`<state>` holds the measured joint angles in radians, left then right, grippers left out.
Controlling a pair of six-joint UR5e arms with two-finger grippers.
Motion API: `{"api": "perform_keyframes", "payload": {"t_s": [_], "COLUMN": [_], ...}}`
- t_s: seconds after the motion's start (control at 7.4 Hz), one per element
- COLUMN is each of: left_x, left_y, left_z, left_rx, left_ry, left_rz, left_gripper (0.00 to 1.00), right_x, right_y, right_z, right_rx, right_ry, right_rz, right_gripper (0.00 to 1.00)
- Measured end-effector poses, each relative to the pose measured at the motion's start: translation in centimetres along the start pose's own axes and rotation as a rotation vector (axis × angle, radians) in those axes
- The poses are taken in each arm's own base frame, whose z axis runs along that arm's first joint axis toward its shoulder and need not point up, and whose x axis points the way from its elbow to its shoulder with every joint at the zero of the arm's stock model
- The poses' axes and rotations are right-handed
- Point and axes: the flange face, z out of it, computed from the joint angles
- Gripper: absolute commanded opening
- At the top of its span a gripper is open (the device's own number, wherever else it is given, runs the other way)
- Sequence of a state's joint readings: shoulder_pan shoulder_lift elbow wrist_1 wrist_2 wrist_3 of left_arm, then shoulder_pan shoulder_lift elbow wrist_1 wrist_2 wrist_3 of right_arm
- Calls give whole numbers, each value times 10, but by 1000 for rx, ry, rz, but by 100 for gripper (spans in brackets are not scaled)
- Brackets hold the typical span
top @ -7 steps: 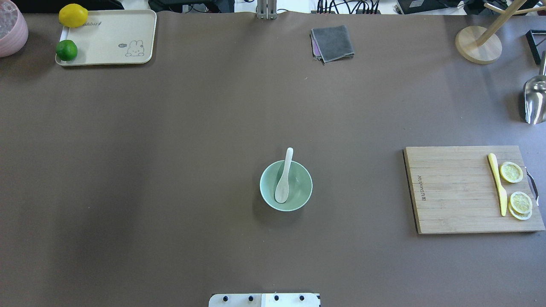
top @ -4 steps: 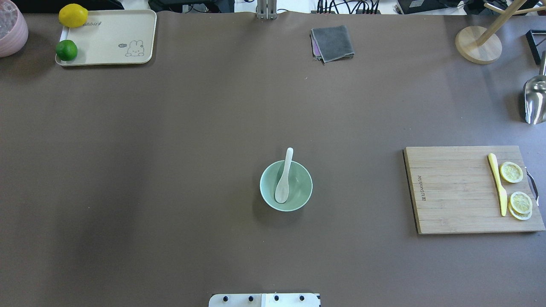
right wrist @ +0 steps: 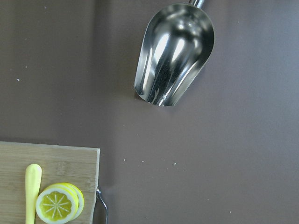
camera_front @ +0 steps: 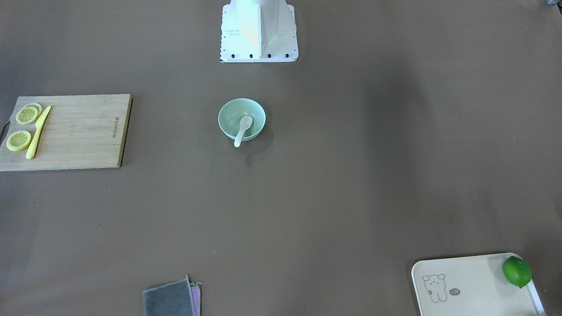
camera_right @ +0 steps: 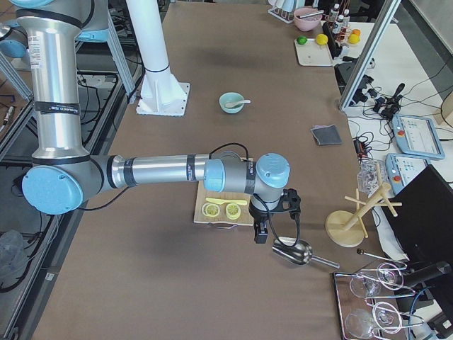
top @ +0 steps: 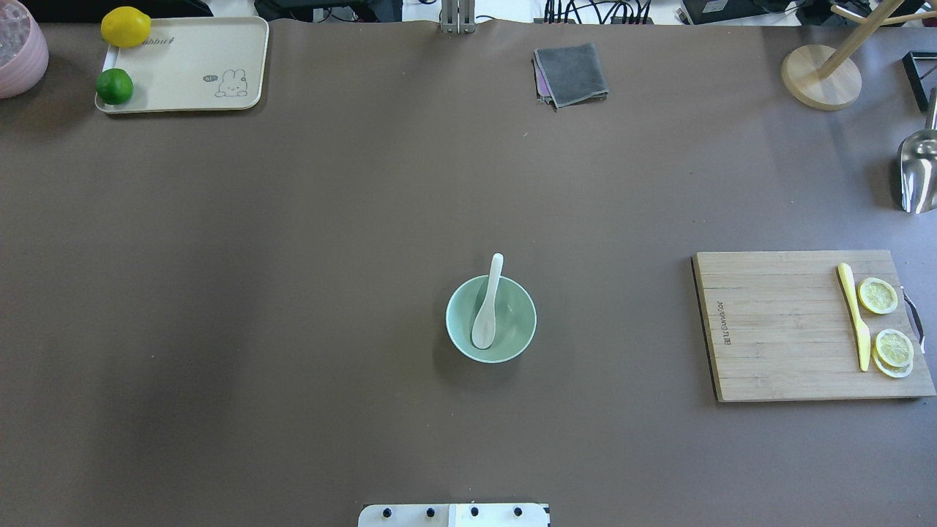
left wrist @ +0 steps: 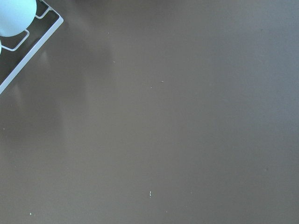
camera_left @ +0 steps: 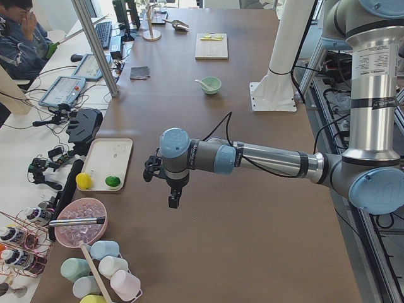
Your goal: Place spoon in bowl
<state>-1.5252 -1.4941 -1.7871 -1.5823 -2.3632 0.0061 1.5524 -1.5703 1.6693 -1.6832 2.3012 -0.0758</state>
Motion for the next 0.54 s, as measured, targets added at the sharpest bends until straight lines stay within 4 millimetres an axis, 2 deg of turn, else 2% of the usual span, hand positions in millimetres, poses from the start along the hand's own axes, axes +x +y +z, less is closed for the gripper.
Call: {"api": "perform_keyframes", "payload": {"t_s": [0.54], "left_x": [2], "left_y": [4], "left_z": [0], "left_rx": [2], "left_ry": [5], "left_rz": [3], "left_gripper": [98], "right_x": [-2], "right_y": [9], "right_z": [-1], "right_rx": [2], "right_ry": [-4], "right_rz": [-1], "right_gripper": [100]}}
